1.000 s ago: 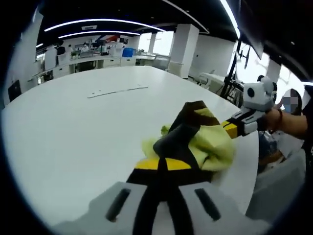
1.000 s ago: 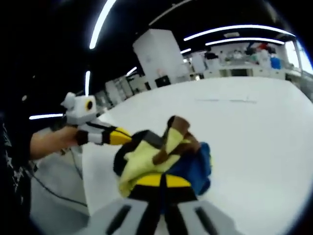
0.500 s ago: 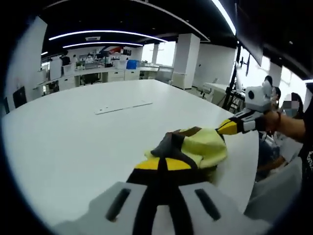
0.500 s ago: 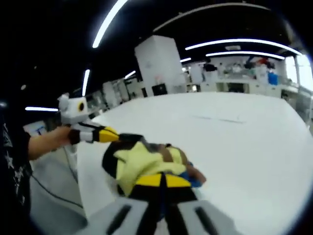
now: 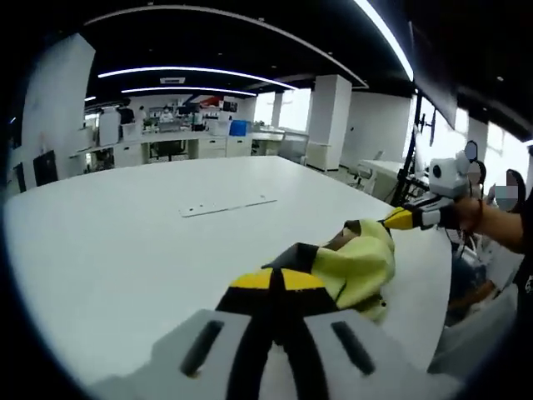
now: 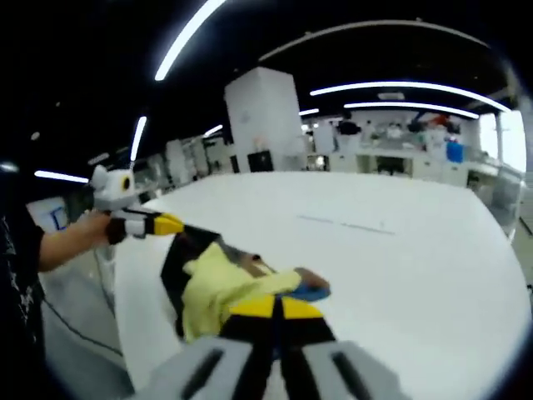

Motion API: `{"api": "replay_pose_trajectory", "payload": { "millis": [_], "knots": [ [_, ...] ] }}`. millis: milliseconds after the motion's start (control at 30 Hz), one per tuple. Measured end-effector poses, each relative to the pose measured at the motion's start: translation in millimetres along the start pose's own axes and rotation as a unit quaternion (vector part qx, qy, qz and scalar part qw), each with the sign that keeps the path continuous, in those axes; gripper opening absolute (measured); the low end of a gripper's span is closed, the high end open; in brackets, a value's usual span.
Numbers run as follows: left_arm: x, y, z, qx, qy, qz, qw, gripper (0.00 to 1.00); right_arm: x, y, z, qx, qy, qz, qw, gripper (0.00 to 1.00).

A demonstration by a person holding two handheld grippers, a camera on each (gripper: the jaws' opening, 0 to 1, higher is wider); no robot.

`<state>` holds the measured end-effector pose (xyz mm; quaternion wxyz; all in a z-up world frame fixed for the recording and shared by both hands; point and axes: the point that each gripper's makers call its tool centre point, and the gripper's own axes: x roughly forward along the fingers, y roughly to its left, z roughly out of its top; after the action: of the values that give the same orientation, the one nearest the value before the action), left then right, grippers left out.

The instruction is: Fold the garment on the visible template until the final outline fits inside the template.

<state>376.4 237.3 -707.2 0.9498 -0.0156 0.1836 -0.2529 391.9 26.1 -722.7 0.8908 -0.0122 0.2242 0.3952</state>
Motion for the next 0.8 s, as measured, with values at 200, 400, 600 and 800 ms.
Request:
{"api": "replay_pose_trajectory", "payload": {
  "millis": [200, 400, 600, 800],
  "knots": [
    [6, 16.7, 16.6, -0.014, -0.019, 0.008, 0.9997, 0.00, 7, -17, 19.5, 0.002, -0.010, -0.017, 0.9998, 0.00],
    [15, 34.2, 31.9, -0.015, -0.035, 0.025, 0.9990, 0.00, 15, -32, 32.4, 0.001, -0.019, -0.040, 0.9990, 0.00],
    [31, 53.5, 43.8, -0.021, -0.053, 0.038, 0.9977, 0.00, 31, -54, 39.7, 0.006, -0.019, -0.063, 0.9978, 0.00],
    [47, 73.3, 49.7, -0.022, -0.058, 0.057, 0.9964, 0.00, 51, -76, 47.5, 0.023, -0.027, -0.080, 0.9961, 0.00]
  ]
}}
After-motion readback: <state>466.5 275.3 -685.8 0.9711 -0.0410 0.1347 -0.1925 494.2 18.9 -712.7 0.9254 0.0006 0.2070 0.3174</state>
